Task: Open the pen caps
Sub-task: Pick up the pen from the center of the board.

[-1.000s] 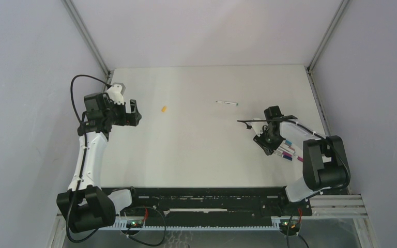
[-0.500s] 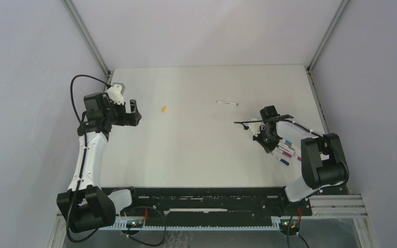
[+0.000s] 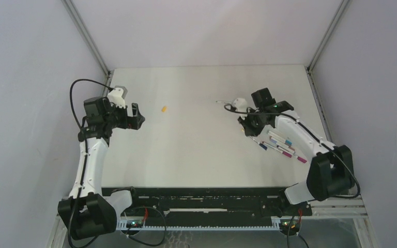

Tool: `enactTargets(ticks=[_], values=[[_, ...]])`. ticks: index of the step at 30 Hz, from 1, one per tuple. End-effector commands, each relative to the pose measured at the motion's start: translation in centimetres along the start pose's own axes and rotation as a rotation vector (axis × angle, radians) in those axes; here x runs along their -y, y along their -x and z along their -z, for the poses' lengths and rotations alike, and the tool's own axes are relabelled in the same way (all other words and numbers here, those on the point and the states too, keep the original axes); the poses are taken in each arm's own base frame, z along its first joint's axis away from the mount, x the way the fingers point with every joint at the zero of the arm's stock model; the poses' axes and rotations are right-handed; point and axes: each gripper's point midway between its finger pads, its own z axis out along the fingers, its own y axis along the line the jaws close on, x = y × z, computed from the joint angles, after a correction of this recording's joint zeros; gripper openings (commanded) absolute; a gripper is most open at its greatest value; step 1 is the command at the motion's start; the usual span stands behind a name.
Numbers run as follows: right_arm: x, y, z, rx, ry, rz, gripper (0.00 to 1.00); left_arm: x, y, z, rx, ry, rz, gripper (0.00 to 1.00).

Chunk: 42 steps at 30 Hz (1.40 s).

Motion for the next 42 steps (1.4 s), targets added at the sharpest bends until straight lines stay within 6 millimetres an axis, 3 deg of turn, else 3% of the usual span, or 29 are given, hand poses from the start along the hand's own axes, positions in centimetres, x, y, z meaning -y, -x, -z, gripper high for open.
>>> enactTargets(ticks=[1, 8, 12, 15, 22, 31, 38, 42], values=[[-1.6, 8.5, 5.7, 0.327, 0.042, -0.021, 0.0, 2.2, 3.3, 0.9, 0.139, -0.088, -0.089, 1.0], [-2.8, 18.9, 14.6, 0.777, 0.131, -0.097, 0.0, 7.6, 7.8, 0.2, 0.187, -0.223, -0.209, 1.0], [-2.9, 22.4, 18.8, 0.983, 0.211, -0.202, 0.0, 11.5, 11.2, 0.4, 0.221, -0.317, -0.268, 1.0], [-2.6, 23.8, 19.6, 1.017, 0.349, -0.351, 0.0, 14.2, 12.4, 0.2, 0.232, -0.377, -0.301, 1.0], [-1.5, 23.7, 18.5, 1.072, 0.552, -0.588, 0.0, 21.1, 11.4, -0.5, 0.151, -0.637, -0.282, 1.0], [-1.1, 21.6, 18.1, 1.175, 0.645, -0.73, 0.0, 26.1, 11.7, -2.8, 0.074, -0.745, -0.102, 1.0], [-1.3, 21.3, 18.8, 1.205, 0.646, -0.709, 0.0, 31.6, 10.3, -1.3, 0.003, -0.95, -0.099, 0.95], [-1.9, 21.2, 19.4, 1.219, 0.664, -0.682, 0.0, 33.6, 9.3, -0.6, -0.038, -1.022, -0.099, 0.9]])
